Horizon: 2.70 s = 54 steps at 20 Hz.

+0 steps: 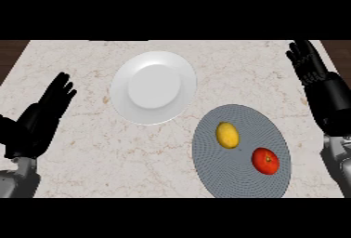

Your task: Pick the lemon from the placemat and place it in the plate

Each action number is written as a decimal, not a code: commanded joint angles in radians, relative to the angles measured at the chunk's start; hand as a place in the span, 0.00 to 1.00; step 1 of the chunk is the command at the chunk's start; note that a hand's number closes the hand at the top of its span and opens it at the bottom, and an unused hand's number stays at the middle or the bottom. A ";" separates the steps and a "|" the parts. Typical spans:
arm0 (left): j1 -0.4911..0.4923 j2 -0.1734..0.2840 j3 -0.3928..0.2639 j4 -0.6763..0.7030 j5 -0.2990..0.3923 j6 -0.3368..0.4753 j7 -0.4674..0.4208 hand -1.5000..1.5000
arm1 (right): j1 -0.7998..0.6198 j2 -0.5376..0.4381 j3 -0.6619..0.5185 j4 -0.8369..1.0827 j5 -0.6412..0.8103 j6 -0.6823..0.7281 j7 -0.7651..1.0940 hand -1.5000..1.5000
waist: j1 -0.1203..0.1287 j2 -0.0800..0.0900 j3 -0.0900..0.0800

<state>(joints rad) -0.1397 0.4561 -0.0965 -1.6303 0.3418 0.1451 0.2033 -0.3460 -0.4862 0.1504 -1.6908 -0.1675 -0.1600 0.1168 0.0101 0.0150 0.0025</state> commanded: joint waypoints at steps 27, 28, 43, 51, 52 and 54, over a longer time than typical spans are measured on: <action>-0.108 -0.084 -0.052 0.185 -0.225 0.030 -0.081 0.50 | -0.085 0.301 0.419 0.109 1.029 -0.243 0.748 0.00 | -0.024 -0.027 -0.005; -0.095 -0.112 -0.066 0.236 -0.255 0.059 -0.124 0.50 | -0.044 0.253 0.452 0.026 0.992 -0.152 0.762 0.00 | -0.042 -0.028 -0.006; -0.093 -0.135 -0.057 0.189 -0.270 0.020 -0.110 0.50 | -0.137 0.257 0.286 -0.052 0.746 0.359 1.105 0.00 | -0.006 -0.016 -0.003; -0.147 -0.168 -0.027 0.261 -0.290 0.018 -0.116 0.50 | -0.094 0.290 0.309 0.064 0.768 0.390 1.050 0.00 | -0.009 -0.015 -0.003; -0.105 -0.135 -0.006 0.236 -0.270 -0.024 -0.147 0.50 | -0.107 0.277 0.270 0.079 0.736 0.418 1.022 0.00 | -0.005 -0.015 -0.003; -0.154 -0.145 -0.008 0.247 -0.284 -0.017 -0.121 0.50 | -0.088 0.269 0.266 0.142 0.739 0.414 0.975 0.00 | -0.008 -0.014 -0.003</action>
<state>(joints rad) -0.2739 0.3093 -0.1169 -1.3884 0.0597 0.1469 0.0803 -0.4305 -0.2221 0.4309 -1.6221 0.5800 0.1849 1.0528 0.0017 0.0001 -0.0005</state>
